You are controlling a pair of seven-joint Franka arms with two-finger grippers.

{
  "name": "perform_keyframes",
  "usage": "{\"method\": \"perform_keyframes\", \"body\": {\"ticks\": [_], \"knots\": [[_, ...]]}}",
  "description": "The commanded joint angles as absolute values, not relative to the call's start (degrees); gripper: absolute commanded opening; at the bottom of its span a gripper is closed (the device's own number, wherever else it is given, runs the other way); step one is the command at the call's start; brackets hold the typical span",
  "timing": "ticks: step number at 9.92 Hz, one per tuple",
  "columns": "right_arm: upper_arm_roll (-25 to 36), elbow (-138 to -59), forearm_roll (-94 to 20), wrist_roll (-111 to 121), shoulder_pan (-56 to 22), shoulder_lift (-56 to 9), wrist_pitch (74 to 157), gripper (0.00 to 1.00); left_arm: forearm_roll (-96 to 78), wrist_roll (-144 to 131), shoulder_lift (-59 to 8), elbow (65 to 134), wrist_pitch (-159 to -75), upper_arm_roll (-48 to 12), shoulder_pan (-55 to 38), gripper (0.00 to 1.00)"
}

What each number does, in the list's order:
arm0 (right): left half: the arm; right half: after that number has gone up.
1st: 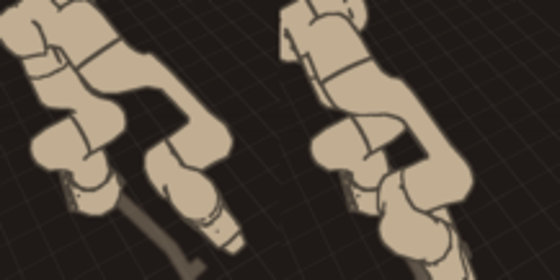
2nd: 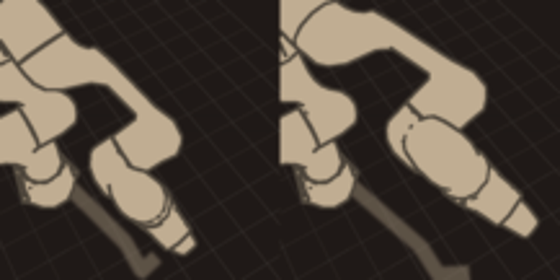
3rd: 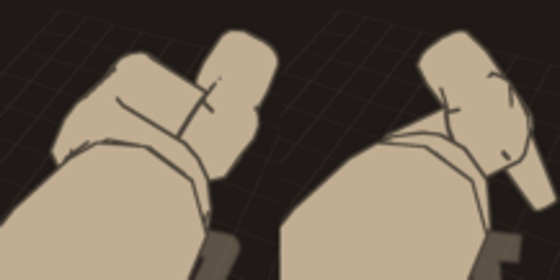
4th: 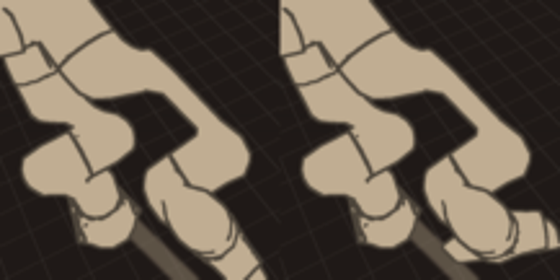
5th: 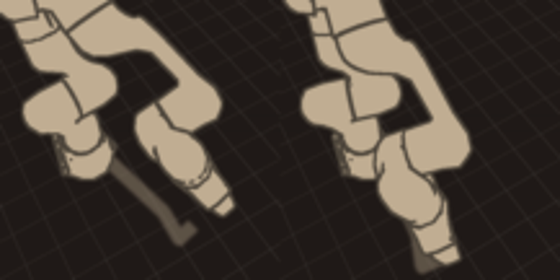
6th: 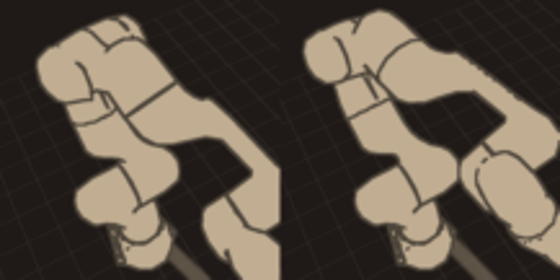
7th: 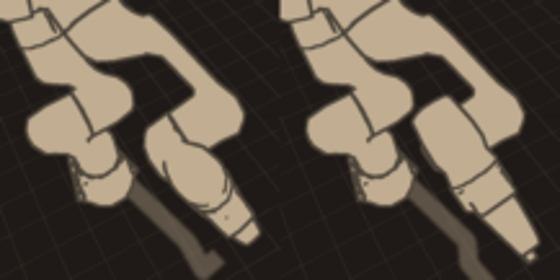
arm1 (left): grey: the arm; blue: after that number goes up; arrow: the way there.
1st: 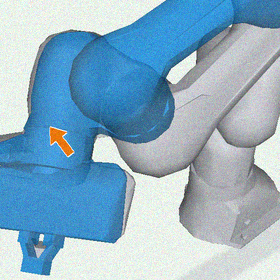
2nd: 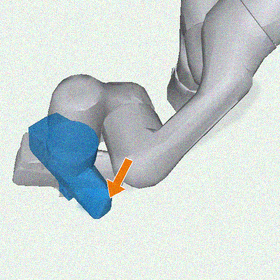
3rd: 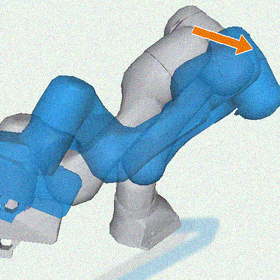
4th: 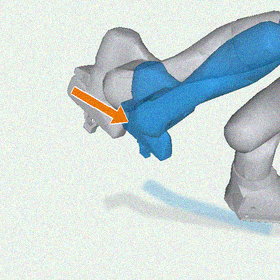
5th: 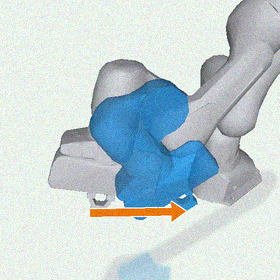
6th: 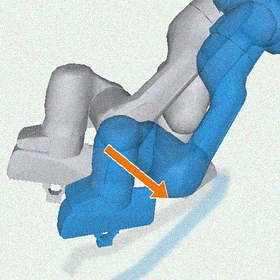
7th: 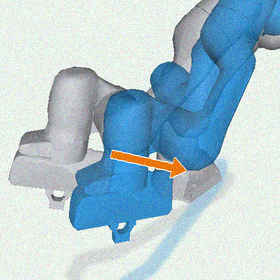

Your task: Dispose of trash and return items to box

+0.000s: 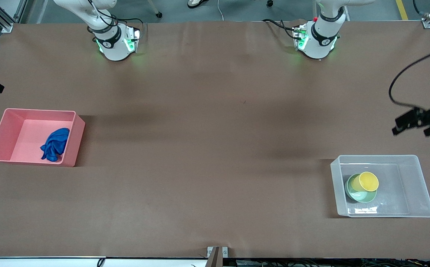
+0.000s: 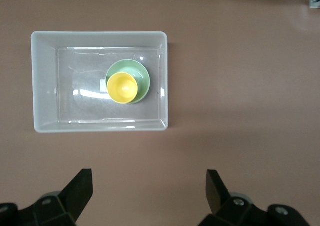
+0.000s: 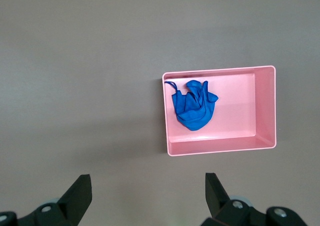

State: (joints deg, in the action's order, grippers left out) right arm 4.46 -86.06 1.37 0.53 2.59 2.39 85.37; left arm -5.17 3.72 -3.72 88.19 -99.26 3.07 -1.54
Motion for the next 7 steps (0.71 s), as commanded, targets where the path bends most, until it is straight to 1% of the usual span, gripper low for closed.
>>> {"method": "perform_keyframes", "body": {"ticks": [1, 2, 3, 5, 7], "knots": [[4.22, -85.52, 1.23, 1.23, 3.08, 2.2, 84.73, 1.0, -3.95, 2.2, -3.86, 81.35, -90.58, 2.55, -1.84, 1.0], [4.22, -85.52, 1.23, 1.23, 3.08, 2.11, 84.73, 1.0, -3.87, 2.2, -3.87, 79.3, -88.0, 2.72, -1.67, 1.0], [4.31, -85.52, 1.23, 1.14, 3.08, 2.2, 84.73, 1.0, -3.78, 2.28, -3.52, 79.36, -87.28, 2.64, -1.58, 1.0], [4.31, -85.52, 1.23, 1.14, 3.16, 2.2, 84.64, 1.0, -3.78, 3.07, -0.19, 83.47, -86.13, 2.72, -1.14, 1.0], [4.31, -85.52, 1.23, 1.14, 3.08, 2.2, 84.38, 1.0, -0.99, 3.08, 0.26, 84.11, -86.13, 2.46, -1.49, 1.0]]}}
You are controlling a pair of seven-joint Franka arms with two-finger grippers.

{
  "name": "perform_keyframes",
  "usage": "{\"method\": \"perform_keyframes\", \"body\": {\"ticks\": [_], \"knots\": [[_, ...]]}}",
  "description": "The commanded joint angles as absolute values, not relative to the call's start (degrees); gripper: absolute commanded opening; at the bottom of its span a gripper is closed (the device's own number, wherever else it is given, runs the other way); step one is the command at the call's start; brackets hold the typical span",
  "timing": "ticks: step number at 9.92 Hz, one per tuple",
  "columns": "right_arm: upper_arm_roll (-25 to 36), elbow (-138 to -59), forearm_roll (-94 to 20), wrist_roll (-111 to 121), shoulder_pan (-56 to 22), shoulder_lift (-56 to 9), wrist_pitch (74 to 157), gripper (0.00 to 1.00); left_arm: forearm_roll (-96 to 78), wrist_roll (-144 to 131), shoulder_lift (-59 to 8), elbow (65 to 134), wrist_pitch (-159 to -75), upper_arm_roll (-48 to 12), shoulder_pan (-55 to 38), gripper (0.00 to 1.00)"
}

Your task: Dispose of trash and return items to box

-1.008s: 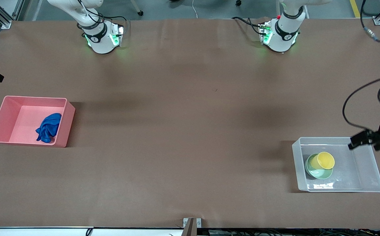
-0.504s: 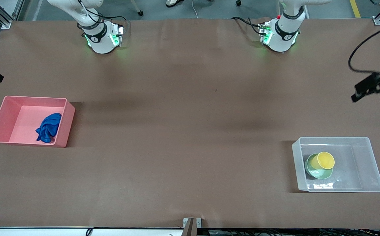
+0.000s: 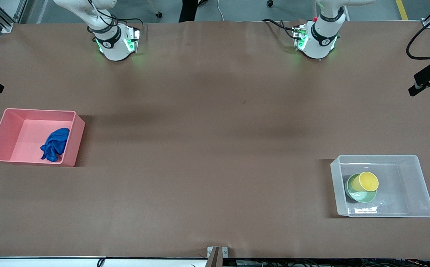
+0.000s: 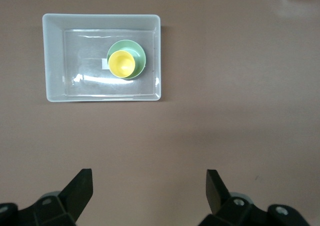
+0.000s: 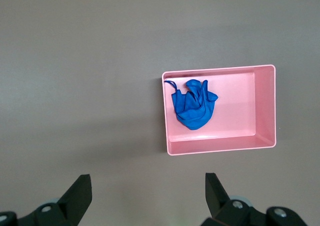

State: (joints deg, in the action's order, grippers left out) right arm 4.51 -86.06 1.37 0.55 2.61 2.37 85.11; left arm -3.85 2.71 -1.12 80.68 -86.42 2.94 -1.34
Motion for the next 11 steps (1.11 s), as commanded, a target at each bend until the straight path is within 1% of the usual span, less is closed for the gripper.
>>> {"method": "perform_keyframes", "body": {"ticks": [1, 11], "knots": [[4.31, -85.52, 1.23, 1.23, 3.16, 2.11, 84.46, 1.0, -0.27, 3.08, 0.35, 84.63, -86.13, 1.16, -1.41, 1.0], [4.31, -85.52, 1.23, 1.14, 3.08, 2.2, 84.11, 1.0, -0.09, 2.2, 0.09, 84.64, -85.78, 1.14, -1.41, 1.0]]}}
